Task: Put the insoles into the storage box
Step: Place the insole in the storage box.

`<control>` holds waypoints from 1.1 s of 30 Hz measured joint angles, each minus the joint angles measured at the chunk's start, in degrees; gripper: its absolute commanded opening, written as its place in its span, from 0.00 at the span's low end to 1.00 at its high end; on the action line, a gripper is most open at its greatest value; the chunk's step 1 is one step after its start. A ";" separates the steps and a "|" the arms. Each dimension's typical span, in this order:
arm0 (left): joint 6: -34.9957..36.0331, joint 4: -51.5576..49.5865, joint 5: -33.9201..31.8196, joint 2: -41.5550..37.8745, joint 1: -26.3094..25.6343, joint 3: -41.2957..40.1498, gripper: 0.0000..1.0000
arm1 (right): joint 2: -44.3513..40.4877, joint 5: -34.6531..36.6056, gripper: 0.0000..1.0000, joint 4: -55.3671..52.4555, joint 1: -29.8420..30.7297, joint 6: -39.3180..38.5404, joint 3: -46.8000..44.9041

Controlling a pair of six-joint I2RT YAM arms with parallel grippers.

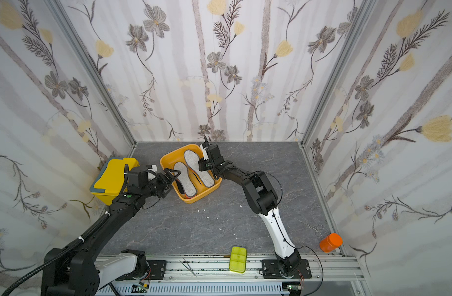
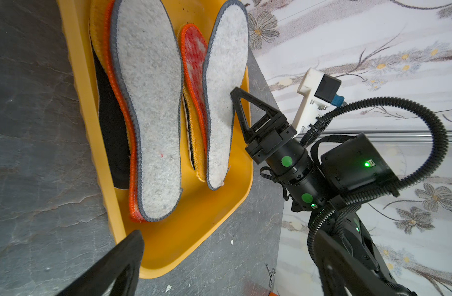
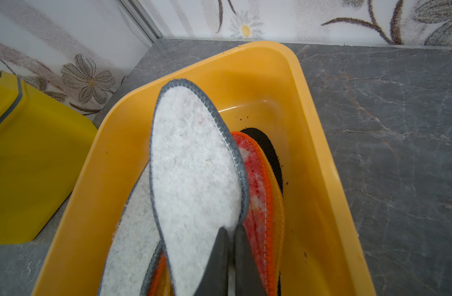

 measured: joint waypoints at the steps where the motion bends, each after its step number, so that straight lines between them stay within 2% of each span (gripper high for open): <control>1: 0.00 0.00 0.00 0.02 0.00 0.00 1.00 | 0.04 0.02 0.10 0.02 0.00 0.02 0.00; 5: 0.00 0.00 0.00 0.00 0.00 -0.13 1.00 | 0.39 0.04 0.12 -0.09 0.00 0.15 0.00; 9: 0.00 0.00 -0.02 0.00 0.04 -0.31 1.00 | 0.39 0.17 0.22 0.00 0.00 0.59 0.00; 19: -0.02 0.00 -0.02 -0.39 0.07 -0.31 1.00 | 0.28 0.61 0.30 -0.17 -0.02 0.61 0.00; 27: -0.02 -0.02 -0.04 -0.63 0.11 -0.31 1.00 | -1.03 1.46 0.51 -0.85 -0.04 0.26 0.00; 33: -0.02 -0.02 -0.04 -0.66 0.11 -0.31 1.00 | -2.25 1.44 0.53 -1.09 0.00 -0.52 0.00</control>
